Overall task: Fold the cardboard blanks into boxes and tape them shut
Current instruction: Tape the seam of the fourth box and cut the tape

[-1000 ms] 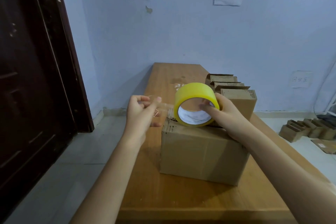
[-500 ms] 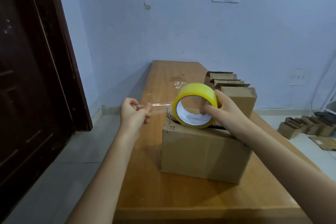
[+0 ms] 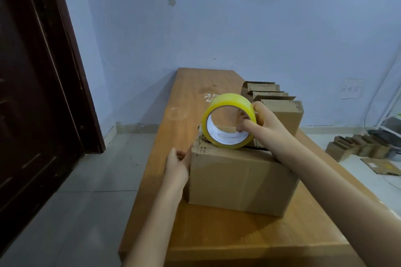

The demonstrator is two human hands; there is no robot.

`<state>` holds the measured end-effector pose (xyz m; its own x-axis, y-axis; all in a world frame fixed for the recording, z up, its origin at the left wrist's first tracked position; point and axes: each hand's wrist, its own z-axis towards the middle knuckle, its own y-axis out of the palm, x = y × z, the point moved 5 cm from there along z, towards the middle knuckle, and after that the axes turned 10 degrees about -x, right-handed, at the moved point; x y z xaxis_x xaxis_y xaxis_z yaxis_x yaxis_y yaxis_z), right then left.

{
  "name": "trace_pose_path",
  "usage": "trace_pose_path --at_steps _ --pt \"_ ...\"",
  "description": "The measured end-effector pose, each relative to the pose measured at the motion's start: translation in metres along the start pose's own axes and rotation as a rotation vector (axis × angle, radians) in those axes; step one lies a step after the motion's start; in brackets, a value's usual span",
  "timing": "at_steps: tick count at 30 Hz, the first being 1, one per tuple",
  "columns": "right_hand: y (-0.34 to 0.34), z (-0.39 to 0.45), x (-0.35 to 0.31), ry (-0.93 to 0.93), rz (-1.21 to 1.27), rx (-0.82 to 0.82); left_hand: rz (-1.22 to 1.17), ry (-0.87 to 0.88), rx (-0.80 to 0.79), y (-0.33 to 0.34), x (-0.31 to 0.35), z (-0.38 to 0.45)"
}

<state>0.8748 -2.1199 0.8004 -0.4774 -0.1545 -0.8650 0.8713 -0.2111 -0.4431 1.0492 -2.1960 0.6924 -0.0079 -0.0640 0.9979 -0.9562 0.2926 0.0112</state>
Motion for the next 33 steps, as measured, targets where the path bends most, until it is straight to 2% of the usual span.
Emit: trace_pose_path --at_steps 2,4,6,8,9,11,16,21,24,26,29,33 --pt "-0.001 0.001 0.003 0.019 -0.007 0.008 0.081 -0.047 -0.051 0.000 -0.011 0.003" --pt "-0.001 0.001 0.003 0.034 -0.004 0.003 0.200 -0.006 0.024 -0.009 -0.012 0.005" --pt "0.000 0.001 0.001 0.039 0.002 0.002 0.092 0.124 0.073 -0.012 0.001 -0.003" --pt "0.000 0.001 0.001 0.043 0.003 0.005 -0.145 0.210 -0.084 0.003 0.022 -0.015" --pt "0.000 0.001 0.002 0.042 0.005 0.007 -0.213 0.195 -0.182 0.014 0.030 -0.021" --pt "-0.001 0.002 0.005 0.038 0.016 0.003 -0.168 0.180 -0.289 0.028 0.040 -0.032" --pt "-0.002 0.002 0.006 0.036 0.033 -0.007 -0.051 0.164 -0.338 0.030 0.046 -0.043" --pt "-0.002 0.002 0.005 0.048 0.041 -0.008 0.124 0.069 -0.425 0.020 0.035 -0.062" --pt "-0.003 0.002 0.005 0.041 0.038 -0.010 0.202 0.190 -0.326 0.011 0.045 -0.055" --pt "-0.003 0.003 0.005 0.045 0.036 -0.011 0.145 0.257 -0.271 0.014 0.050 -0.051" --pt "-0.003 0.003 0.006 0.045 0.035 -0.012 0.078 0.245 -0.258 0.026 0.041 -0.056" --pt "-0.003 0.002 0.004 0.041 0.010 -0.008 0.122 0.186 -0.267 0.023 0.030 -0.062"
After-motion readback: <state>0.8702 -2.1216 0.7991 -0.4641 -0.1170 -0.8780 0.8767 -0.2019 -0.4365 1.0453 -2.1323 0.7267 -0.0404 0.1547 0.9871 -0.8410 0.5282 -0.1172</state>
